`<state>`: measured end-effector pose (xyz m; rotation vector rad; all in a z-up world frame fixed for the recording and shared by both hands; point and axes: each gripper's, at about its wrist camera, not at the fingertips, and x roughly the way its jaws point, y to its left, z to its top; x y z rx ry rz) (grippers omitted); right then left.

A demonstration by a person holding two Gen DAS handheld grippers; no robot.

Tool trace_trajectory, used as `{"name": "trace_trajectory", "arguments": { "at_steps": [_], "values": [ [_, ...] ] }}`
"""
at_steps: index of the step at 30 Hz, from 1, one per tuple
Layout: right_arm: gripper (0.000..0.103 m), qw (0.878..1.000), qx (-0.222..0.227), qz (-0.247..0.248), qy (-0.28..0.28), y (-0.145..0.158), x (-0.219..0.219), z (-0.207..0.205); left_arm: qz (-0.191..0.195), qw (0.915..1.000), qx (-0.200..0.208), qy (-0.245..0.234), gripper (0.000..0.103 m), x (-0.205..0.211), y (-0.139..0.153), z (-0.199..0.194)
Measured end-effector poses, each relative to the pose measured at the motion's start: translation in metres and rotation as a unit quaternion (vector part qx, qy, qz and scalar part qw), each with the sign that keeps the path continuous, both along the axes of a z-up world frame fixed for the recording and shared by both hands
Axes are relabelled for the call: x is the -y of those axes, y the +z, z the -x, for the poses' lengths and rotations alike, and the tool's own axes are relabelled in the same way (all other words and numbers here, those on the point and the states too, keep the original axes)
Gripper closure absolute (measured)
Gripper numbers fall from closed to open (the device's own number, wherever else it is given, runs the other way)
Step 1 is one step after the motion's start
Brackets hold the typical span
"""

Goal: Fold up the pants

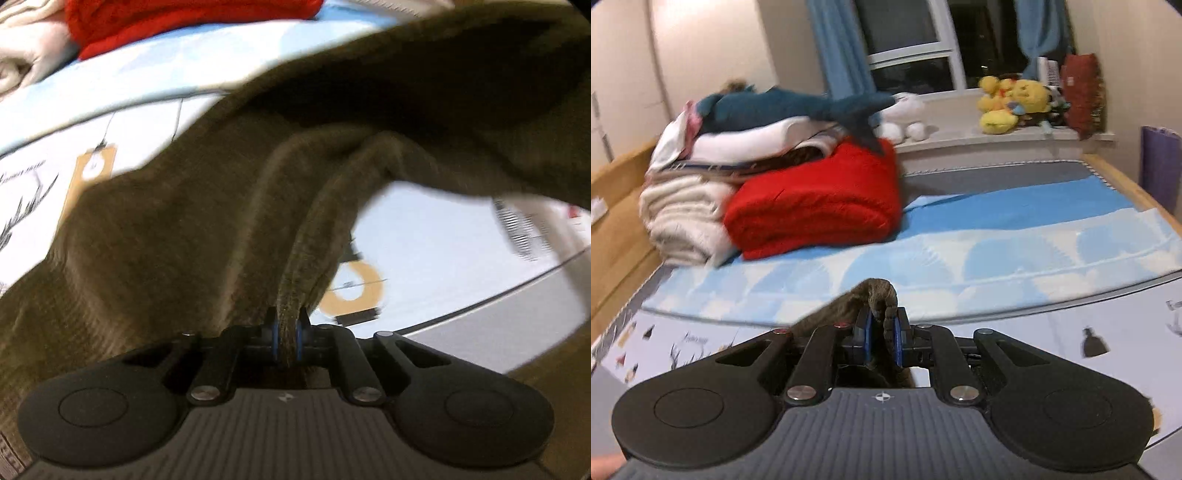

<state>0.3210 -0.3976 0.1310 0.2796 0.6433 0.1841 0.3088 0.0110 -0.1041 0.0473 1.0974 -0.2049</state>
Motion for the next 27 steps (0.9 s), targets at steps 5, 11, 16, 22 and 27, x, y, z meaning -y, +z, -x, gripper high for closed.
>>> {"name": "trace_trajectory", "arguments": {
  "at_steps": [5,11,16,22,27],
  "values": [
    [0.091,0.991,-0.072,0.01,-0.112,-0.007,0.066,-0.035,0.014,0.9802,-0.003,-0.198,0.094,0.005,0.017,0.036],
    [0.075,0.925,-0.151,0.014,-0.348,-0.107,0.151,-0.018,0.04,0.9545,-0.015,-0.295,0.071,0.002,0.025,0.064],
    [0.072,0.911,-0.163,-0.087,-0.367,-0.197,0.148,0.045,0.094,0.9782,0.034,-0.182,0.05,-0.051,0.056,0.038],
    [0.07,0.895,-0.205,-0.125,-0.377,-0.27,0.134,0.073,-0.005,0.9988,0.034,0.034,0.047,-0.126,0.051,0.02],
    [0.056,0.896,-0.153,-0.176,-0.378,-0.279,0.143,0.063,-0.102,0.9729,-0.041,0.204,0.037,-0.204,0.032,0.012]
  ]
}}
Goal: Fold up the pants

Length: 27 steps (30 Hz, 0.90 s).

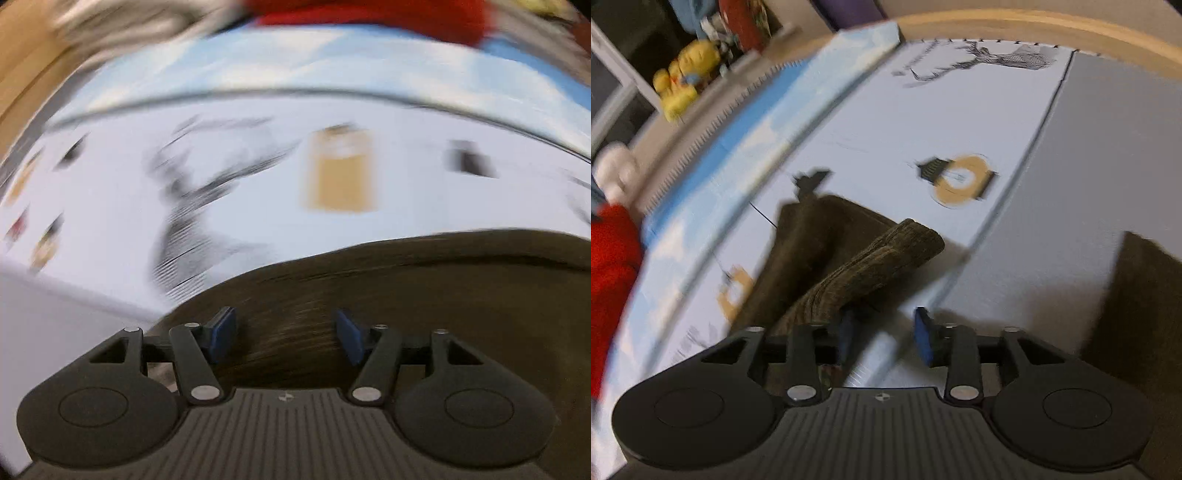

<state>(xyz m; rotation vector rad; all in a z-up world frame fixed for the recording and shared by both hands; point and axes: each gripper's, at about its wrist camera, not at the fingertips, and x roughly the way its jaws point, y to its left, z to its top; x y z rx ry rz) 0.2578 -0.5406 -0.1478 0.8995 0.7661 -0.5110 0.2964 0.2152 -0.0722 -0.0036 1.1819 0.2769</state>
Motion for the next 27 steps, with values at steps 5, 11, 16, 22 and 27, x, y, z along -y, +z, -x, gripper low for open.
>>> {"name": "trace_trajectory", "arguments": {
  "at_steps": [5,11,16,22,27],
  "values": [
    [0.056,0.998,0.023,-0.06,-0.024,-0.009,0.006,-0.002,0.01,0.9987,-0.037,0.033,0.036,-0.027,-0.019,-0.004],
    [0.056,0.998,0.038,-0.055,-0.021,0.021,0.002,0.011,0.028,0.9973,-0.041,0.055,0.033,-0.027,-0.031,-0.007],
    [0.055,0.996,0.064,-0.057,-0.03,0.027,0.011,0.022,0.018,0.9961,-0.031,0.08,0.034,-0.03,-0.027,-0.004],
    [0.056,0.993,0.039,-0.103,-0.036,-0.006,0.013,0.007,0.028,0.9965,-0.022,0.076,0.035,-0.036,-0.033,-0.004],
    [0.095,0.996,0.059,-0.056,-0.029,0.0,0.017,0.001,0.019,0.9983,-0.002,0.056,0.035,-0.035,-0.038,-0.008]
  ]
}}
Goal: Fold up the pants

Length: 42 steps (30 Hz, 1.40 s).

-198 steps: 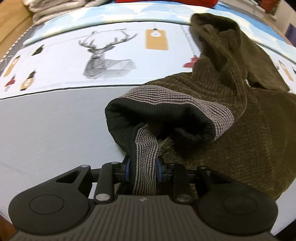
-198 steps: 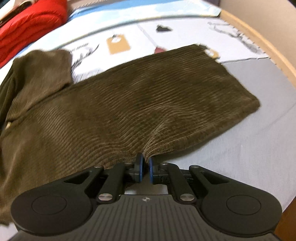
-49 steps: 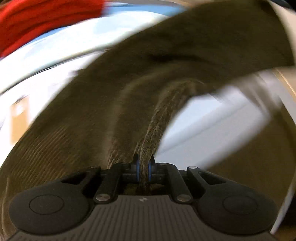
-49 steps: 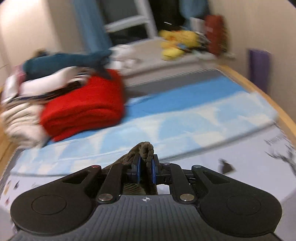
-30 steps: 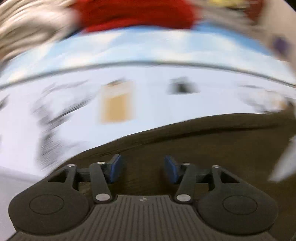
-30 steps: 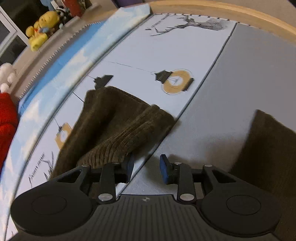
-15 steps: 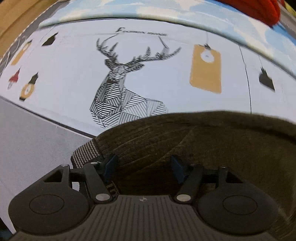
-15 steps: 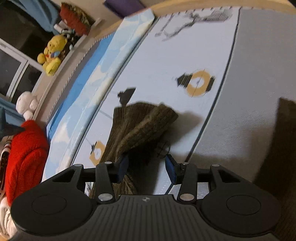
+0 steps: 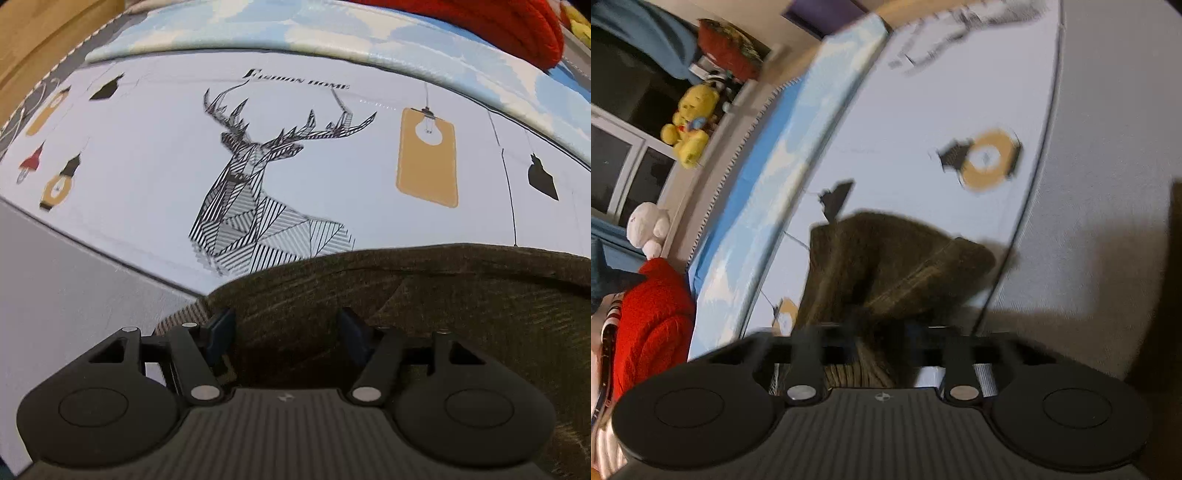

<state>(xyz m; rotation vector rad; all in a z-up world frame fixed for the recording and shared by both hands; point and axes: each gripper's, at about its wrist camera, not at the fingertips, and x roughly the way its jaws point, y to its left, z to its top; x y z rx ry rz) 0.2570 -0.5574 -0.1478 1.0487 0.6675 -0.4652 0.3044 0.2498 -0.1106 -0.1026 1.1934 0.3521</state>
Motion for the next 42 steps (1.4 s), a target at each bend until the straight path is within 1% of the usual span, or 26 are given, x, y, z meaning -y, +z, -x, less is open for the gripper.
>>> {"name": "trace_trajectory", "arguments": {
  "at_steps": [2,3,5,6,9,11,12,14,15,16,17,18,19,21,22,23,25,27,29,32,34,35,37,39,41,42],
  "values": [
    [0.096,1.0,-0.003,0.024,-0.006,0.01,0.001,0.005,0.001,1.0,0.006,-0.005,0.035,0.0,-0.003,-0.001],
    [0.097,0.999,-0.014,0.036,-0.01,0.014,0.001,0.008,0.003,0.9999,0.009,-0.007,0.035,0.0,-0.004,-0.002],
    [0.097,0.996,-0.062,0.066,-0.018,0.019,0.003,0.015,0.008,0.9999,0.011,-0.009,0.035,0.0,-0.005,-0.003],
    [0.097,0.992,-0.096,0.079,-0.029,0.018,0.005,0.021,0.012,0.9998,0.013,-0.012,0.035,0.001,-0.005,-0.004],
    [0.097,0.978,-0.178,0.081,-0.072,0.002,0.01,0.044,0.016,0.9992,0.012,-0.034,0.035,0.01,-0.005,-0.007],
    [0.096,0.973,-0.202,0.073,-0.087,-0.005,0.01,0.055,0.004,0.9988,0.008,-0.048,0.035,0.019,-0.004,-0.009],
    [0.088,0.969,-0.212,0.086,-0.095,0.0,0.008,0.058,0.0,0.9986,0.008,-0.052,0.035,0.021,-0.004,-0.009],
    [0.085,0.954,-0.233,0.148,-0.114,0.02,0.0,0.059,0.001,0.9987,0.008,-0.051,0.035,0.022,-0.002,-0.011],
    [0.079,0.948,-0.232,0.181,-0.119,0.033,-0.007,0.058,0.005,0.9989,0.011,-0.045,0.035,0.02,0.001,-0.011],
    [0.078,0.945,-0.222,0.206,-0.121,0.044,-0.014,0.056,0.01,0.9991,0.015,-0.038,0.035,0.018,0.004,-0.012],
    [0.078,0.946,-0.206,0.222,-0.118,0.052,-0.02,0.053,0.015,0.9992,0.022,-0.029,0.035,0.015,0.008,-0.012],
    [0.077,0.951,-0.18,0.232,-0.099,0.059,-0.029,0.047,0.02,0.9991,0.03,-0.021,0.035,0.013,0.013,-0.013],
    [0.073,0.959,-0.155,0.228,-0.064,0.062,-0.035,0.038,0.022,0.999,0.036,-0.014,0.035,0.011,0.017,-0.013],
    [0.066,0.978,-0.096,0.182,0.038,0.061,-0.055,0.01,0.025,0.9987,0.044,0.003,0.035,0.008,0.024,-0.014],
    [0.063,0.981,-0.073,0.156,0.085,0.058,-0.068,-0.004,0.027,0.9984,0.048,0.01,0.035,0.006,0.027,-0.015],
    [0.062,0.981,-0.062,0.134,0.122,0.055,-0.079,-0.018,0.029,0.9981,0.053,0.014,0.035,0.005,0.03,-0.015],
    [0.059,0.979,-0.053,0.113,0.16,0.048,-0.102,-0.042,0.026,0.9977,0.06,0.014,0.035,0.006,0.037,-0.016],
    [0.056,0.976,-0.058,0.111,0.175,0.039,-0.121,-0.067,0.019,0.9975,0.068,0.011,0.035,0.009,0.043,-0.016],
    [0.056,0.976,-0.073,0.114,0.168,0.03,-0.129,-0.085,0.014,0.9972,0.073,0.007,0.035,0.01,0.047,-0.016],
    [0.056,0.973,-0.128,0.132,0.142,0.01,-0.136,-0.101,0.008,0.997,0.077,0.0,0.035,0.009,0.05,-0.016],
    [0.056,0.964,-0.168,0.168,0.12,-0.001,-0.141,-0.109,-0.001,0.9972,0.075,-0.004,0.035,0.004,0.05,-0.017],
    [0.056,0.96,-0.174,0.186,0.113,-0.004,-0.148,-0.112,-0.005,0.9973,0.073,-0.007,0.035,0.0,0.049,-0.016],
    [0.056,0.947,-0.192,0.229,0.119,-0.005,-0.16,-0.118,-0.012,0.9977,0.065,-0.016,0.035,-0.007,0.046,-0.016],
    [0.057,0.938,-0.204,0.253,0.119,-0.005,-0.165,-0.124,-0.017,0.9981,0.051,-0.028,0.035,-0.013,0.043,-0.015],
    [0.071,0.934,-0.209,0.267,0.111,-0.006,-0.167,-0.127,-0.031,0.9984,0.027,-0.038,0.031,-0.017,0.038,-0.014],
    [0.088,0.932,-0.207,0.276,0.113,-0.005,-0.168,-0.127,-0.039,0.9984,0.012,-0.039,0.026,-0.019,0.036,-0.014]
  ]
}}
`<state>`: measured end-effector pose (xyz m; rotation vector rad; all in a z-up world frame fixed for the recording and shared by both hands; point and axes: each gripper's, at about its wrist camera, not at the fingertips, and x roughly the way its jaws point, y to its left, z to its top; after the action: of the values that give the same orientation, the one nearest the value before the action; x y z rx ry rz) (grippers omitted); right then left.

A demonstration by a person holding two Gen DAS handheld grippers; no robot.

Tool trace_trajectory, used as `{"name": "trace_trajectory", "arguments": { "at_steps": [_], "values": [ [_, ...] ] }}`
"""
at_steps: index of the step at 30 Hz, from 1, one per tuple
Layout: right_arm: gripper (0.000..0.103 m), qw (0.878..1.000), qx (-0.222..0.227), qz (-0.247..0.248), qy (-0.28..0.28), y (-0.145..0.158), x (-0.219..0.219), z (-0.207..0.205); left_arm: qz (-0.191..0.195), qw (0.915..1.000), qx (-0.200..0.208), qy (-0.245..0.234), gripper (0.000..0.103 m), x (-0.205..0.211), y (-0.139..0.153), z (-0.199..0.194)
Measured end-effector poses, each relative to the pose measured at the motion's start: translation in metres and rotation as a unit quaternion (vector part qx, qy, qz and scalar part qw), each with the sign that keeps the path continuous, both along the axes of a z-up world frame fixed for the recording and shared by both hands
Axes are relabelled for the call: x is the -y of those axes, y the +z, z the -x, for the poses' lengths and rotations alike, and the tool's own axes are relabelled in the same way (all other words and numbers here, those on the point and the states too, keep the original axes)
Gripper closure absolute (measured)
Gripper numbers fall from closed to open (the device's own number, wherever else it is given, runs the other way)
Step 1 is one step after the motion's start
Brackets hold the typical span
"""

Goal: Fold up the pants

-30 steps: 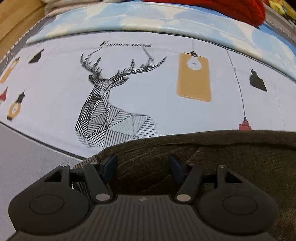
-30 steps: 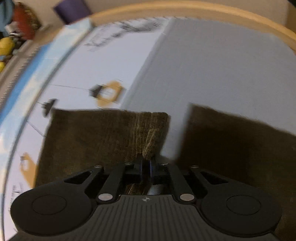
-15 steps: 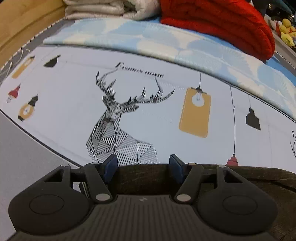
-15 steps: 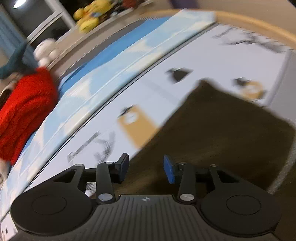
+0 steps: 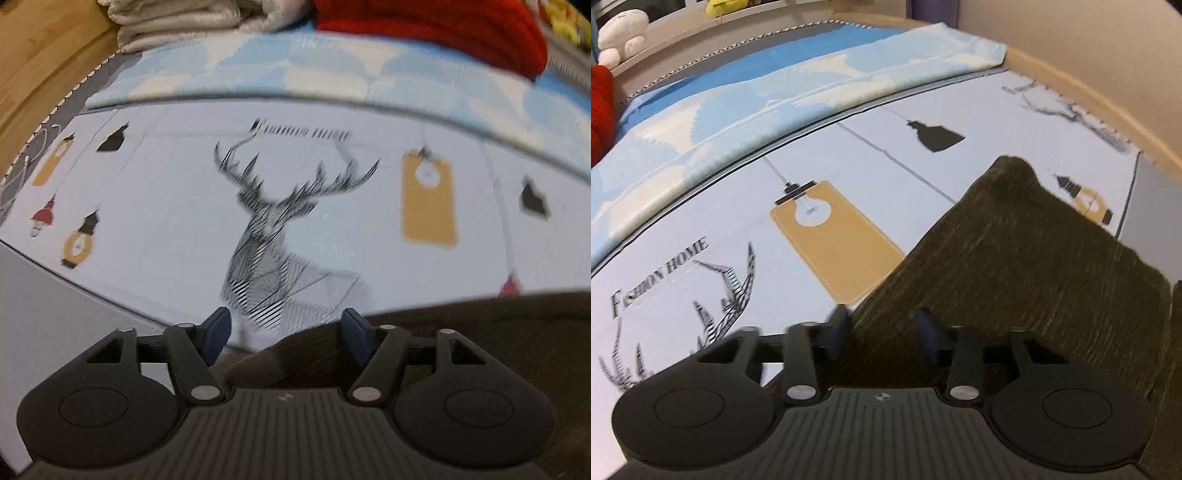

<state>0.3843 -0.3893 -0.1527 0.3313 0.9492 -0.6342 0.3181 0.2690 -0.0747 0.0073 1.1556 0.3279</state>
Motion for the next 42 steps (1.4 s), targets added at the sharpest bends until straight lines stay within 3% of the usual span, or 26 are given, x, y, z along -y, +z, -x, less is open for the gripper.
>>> {"name": "trace_trajectory", "arguments": {
  "at_steps": [2,5,8,10,12,13,16,18,20,22,24,28,33,35,37,38,41,42],
  "values": [
    [0.095,1.0,-0.001,0.01,-0.002,0.001,0.002,-0.002,-0.01,0.9997,-0.023,0.004,0.023,-0.006,-0.004,0.001],
    [0.097,1.0,0.017,-0.002,-0.018,0.0,0.012,-0.003,0.012,0.9987,-0.048,0.007,0.021,-0.015,-0.016,0.003],
    [0.098,0.994,0.088,-0.035,-0.045,0.006,0.028,0.005,0.047,0.9975,-0.049,0.02,0.027,-0.021,-0.032,0.001],
    [0.098,0.985,0.155,-0.048,-0.058,0.014,0.041,0.015,0.08,0.9965,-0.012,0.023,0.065,-0.023,-0.034,0.001],
    [0.098,0.981,0.174,-0.064,-0.058,0.013,0.05,0.017,0.093,0.9954,0.02,0.016,0.095,-0.02,-0.03,-0.002],
    [0.096,0.981,0.167,-0.079,-0.057,0.008,0.054,0.017,0.081,0.9957,0.044,0.012,0.103,-0.017,-0.025,-0.002],
    [0.084,0.982,0.141,-0.12,-0.044,-0.007,0.064,0.019,0.008,0.9936,0.113,-0.001,0.103,-0.002,-0.007,-0.002],
    [0.071,0.983,0.138,-0.115,-0.022,-0.005,0.069,0.025,0.025,0.9955,0.09,0.008,0.102,-0.001,-0.009,-0.005],
    [0.064,0.985,0.146,-0.093,-0.015,0.003,0.075,0.032,0.075,0.9955,0.057,0.009,0.091,-0.003,-0.014,-0.008],
    [0.064,0.988,0.146,-0.055,-0.021,0.012,0.087,0.041,0.082,0.9958,0.037,0.016,0.046,-0.004,-0.015,-0.007],
    [0.064,0.99,0.137,-0.019,-0.04,0.017,0.101,0.053,0.074,0.9964,0.023,0.032,0.026,-0.011,-0.013,-0.004],
    [0.061,0.991,0.065,0.04,-0.109,0.016,0.138,0.076,0.135,0.9891,-0.023,0.054,0.025,-0.027,-0.026,0.005],
    [0.06,0.982,-0.001,0.058,-0.182,0.002,0.178,0.112,0.133,0.9896,-0.036,0.042,0.026,-0.029,-0.041,0.004],
    [0.055,0.982,-0.012,0.054,-0.182,-0.004,0.185,0.121,0.122,0.9919,-0.02,0.028,0.039,-0.025,-0.04,0.003],
    [0.05,0.984,-0.014,0.057,-0.167,-0.006,0.187,0.123,0.124,0.9919,0.001,0.024,0.062,-0.024,-0.033,0.001],
    [0.05,0.986,-0.013,0.059,-0.158,-0.007,0.187,0.124,0.124,0.9919,0.013,0.027,0.064,-0.025,-0.029,0.0],
    [0.067,0.99,-0.002,0.067,-0.126,-0.007,0.187,0.123,0.111,0.9902,0.081,0.026,0.065,-0.026,-0.007,-0.001],
    [0.078,0.991,0.001,0.071,-0.113,-0.008,0.186,0.122,0.106,0.9895,0.096,0.021,0.065,-0.025,-0.003,-0.002]
  ]
}}
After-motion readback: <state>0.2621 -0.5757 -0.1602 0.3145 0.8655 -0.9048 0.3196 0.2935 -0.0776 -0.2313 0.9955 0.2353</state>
